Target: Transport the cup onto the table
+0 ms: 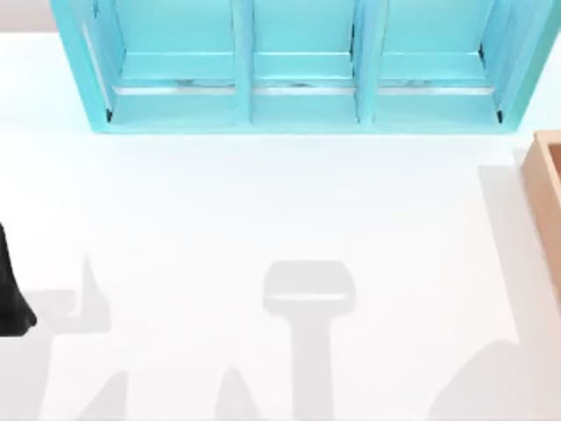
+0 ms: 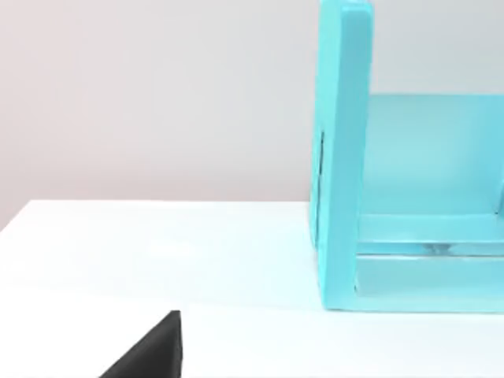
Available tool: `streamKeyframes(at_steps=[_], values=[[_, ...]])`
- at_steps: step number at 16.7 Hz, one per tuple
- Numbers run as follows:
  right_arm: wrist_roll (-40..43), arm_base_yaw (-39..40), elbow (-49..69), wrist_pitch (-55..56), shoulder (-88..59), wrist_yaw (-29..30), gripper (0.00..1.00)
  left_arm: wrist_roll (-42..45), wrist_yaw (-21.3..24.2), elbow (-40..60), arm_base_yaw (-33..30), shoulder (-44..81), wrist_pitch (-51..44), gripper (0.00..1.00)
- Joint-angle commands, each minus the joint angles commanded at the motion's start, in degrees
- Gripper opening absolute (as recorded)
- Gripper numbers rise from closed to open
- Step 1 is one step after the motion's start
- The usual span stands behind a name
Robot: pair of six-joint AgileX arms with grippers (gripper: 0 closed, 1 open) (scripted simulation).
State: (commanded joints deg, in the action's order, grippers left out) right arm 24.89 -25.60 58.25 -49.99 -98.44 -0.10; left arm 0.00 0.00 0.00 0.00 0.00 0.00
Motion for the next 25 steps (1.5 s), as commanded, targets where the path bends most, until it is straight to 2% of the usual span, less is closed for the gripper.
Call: streamKeyframes(at_steps=[7,16,22,25], values=[[-0.8,0.9,0.7,-1.0,0.5,0.0,0.00,0.0,0.0,0.0,0.0,0.0,0.0,1.00],[-19.0,19.1,11.2,-22.2,10.7,0.0,0.00,0.0,0.0,0.0,0.0,0.0,0.0,1.00],[-19.9,19.8,11.7,-22.9,11.0,-0.2,0.00,0.0,0.0,0.0,0.0,0.0,0.0,1.00],[-23.6,23.5,15.6,-24.3,7.3,-0.1,0.00,0.0,0.0,0.0,0.0,0.0,0.0,1.00]])
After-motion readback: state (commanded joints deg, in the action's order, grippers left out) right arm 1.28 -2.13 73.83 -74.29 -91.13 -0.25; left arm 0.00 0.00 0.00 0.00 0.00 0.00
